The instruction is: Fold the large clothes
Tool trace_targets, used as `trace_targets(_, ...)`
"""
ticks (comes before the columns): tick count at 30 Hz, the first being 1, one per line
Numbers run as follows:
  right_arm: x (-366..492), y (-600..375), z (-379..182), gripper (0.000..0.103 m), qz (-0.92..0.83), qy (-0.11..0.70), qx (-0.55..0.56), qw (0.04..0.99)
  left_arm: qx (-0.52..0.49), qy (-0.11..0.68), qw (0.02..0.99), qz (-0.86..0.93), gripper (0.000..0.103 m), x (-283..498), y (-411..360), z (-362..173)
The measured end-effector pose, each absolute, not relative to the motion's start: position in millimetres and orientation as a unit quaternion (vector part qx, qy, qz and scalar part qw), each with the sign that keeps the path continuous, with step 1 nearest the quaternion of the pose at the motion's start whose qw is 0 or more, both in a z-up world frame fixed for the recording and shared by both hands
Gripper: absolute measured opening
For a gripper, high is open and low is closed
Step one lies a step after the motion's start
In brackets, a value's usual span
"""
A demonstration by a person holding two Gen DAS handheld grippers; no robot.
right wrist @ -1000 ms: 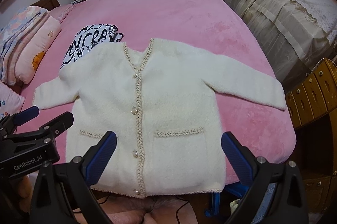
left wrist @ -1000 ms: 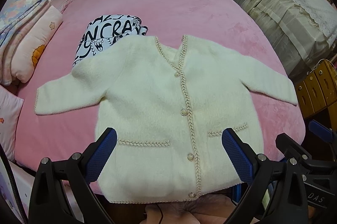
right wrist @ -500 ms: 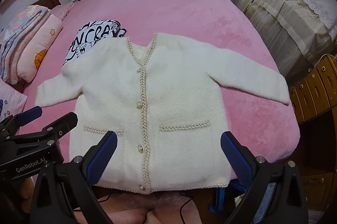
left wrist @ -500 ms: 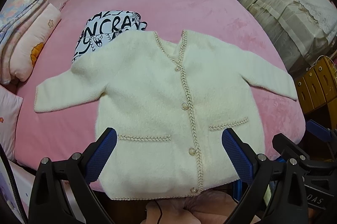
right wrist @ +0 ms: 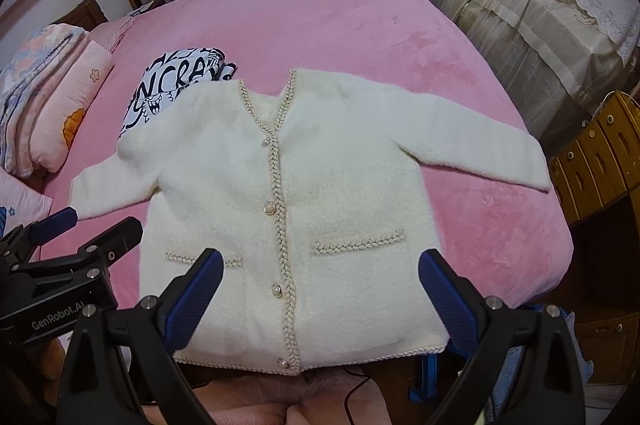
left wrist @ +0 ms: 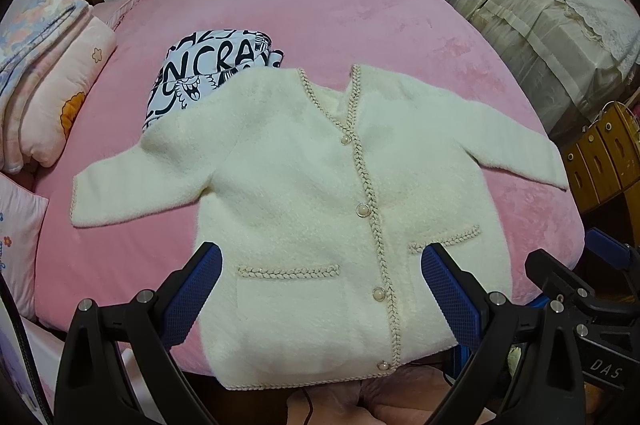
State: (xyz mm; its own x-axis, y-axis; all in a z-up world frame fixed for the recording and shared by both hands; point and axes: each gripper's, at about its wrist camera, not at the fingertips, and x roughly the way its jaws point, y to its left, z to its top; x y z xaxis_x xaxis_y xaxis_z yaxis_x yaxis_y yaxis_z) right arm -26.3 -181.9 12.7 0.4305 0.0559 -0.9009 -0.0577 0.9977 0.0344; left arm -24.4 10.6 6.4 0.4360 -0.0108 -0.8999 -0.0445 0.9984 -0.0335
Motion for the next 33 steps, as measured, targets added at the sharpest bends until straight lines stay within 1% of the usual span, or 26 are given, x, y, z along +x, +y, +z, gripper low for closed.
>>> trace_targets(19, -18.9, -186.9, 15.7, 0.096, 0.005, 0.525, 0.044, 0.85, -0.004, 0.524, 0.852, -0.016, 0.099, -1.3, 16.7, 8.2)
trace_targets(26, -18.5, -192.9, 18.8, 0.095, -0.01, 0.521, 0.049, 0.852, 0.01, 0.509, 0.86, -0.027, 0.099, 4.5, 9.1, 13.2)
trace_targets(33, -14.0, -211.1, 18.6, 0.095, -0.026, 0.516, 0.06, 0.854, 0.034, 0.479, 0.876, -0.038, 0.099, 11.4, -9.7, 26.5)
